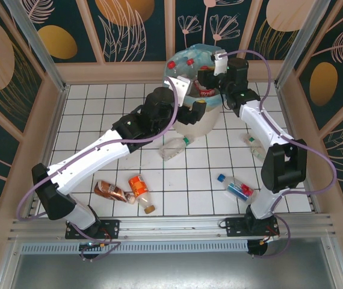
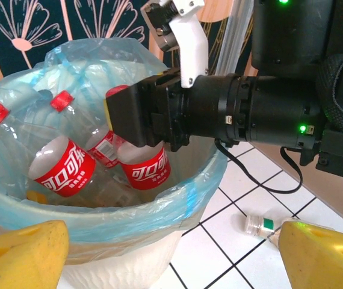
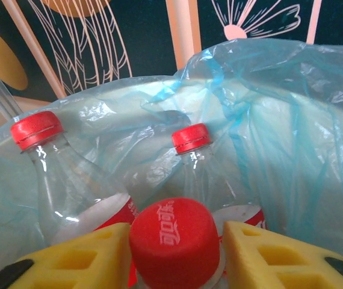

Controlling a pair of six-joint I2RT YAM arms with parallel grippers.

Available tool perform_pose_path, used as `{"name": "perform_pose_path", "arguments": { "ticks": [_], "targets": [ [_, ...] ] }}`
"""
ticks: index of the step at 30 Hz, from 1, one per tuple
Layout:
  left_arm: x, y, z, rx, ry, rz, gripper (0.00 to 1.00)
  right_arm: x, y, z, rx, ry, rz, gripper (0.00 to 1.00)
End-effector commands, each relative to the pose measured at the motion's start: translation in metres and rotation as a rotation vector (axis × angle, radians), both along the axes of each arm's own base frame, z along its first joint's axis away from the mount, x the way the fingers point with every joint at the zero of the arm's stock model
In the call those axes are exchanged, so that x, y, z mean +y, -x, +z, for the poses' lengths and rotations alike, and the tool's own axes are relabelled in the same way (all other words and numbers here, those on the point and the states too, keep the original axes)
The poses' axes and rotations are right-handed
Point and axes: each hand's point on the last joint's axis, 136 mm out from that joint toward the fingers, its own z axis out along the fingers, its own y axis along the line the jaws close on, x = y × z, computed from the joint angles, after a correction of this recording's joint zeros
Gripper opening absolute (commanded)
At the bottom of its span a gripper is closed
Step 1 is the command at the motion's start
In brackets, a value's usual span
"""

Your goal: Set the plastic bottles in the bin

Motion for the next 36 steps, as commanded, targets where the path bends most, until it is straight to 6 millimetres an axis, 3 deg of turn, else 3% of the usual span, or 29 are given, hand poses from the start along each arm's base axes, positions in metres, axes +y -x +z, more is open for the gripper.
{"name": "perform_pose_path", "arguments": {
  "ticks": [1,3,8,12,16,19,24,26,27,31,33,36],
  "targets": [
    [0.013,0.001,0.012,-0.012,0.028,0.042,0.90,-0.008,-0.004,0.004,0.007,-0.001,-0.023,0.54],
    [0.018,0.002,0.013,-0.014,0.012,0.054,0.90,-0.006,-0.002,0.027,-0.013,-0.025,-0.014,0.63],
    [0.042,0.007,0.017,-0.002,-0.036,0.113,0.91,-0.011,0.021,0.102,-0.113,-0.096,-0.020,0.72],
    [0.068,0.020,0.010,0.034,-0.073,0.153,0.91,-0.028,0.056,0.158,-0.213,-0.134,-0.081,0.80],
    [0.090,0.044,-0.016,0.053,-0.161,0.103,0.91,-0.042,0.105,0.184,-0.281,-0.150,-0.089,0.80],
    [0.104,0.069,-0.047,0.063,-0.291,-0.009,0.89,-0.043,0.148,0.175,-0.309,-0.157,-0.045,0.78],
    [0.127,0.115,-0.127,0.096,-0.718,-0.282,0.90,-0.037,0.207,0.132,-0.291,-0.151,0.033,0.76],
    [0.137,0.124,-0.151,0.095,-0.859,-0.354,0.91,-0.040,0.222,0.115,-0.254,-0.181,0.022,0.74],
    [0.143,0.117,-0.157,0.102,-0.884,-0.296,0.92,-0.040,0.230,0.105,-0.230,-0.200,0.027,0.74],
    [0.147,0.092,-0.169,0.248,-0.826,-0.052,0.91,-0.039,0.254,0.063,-0.101,-0.252,0.040,0.72],
    [0.146,0.094,-0.181,0.395,-0.739,0.056,0.90,-0.038,0.266,0.042,-0.032,-0.279,0.048,0.72],
    [0.124,0.110,-0.193,0.607,-0.503,0.105,0.90,-0.039,0.278,0.019,0.043,-0.305,0.052,0.70]
  ]
}}
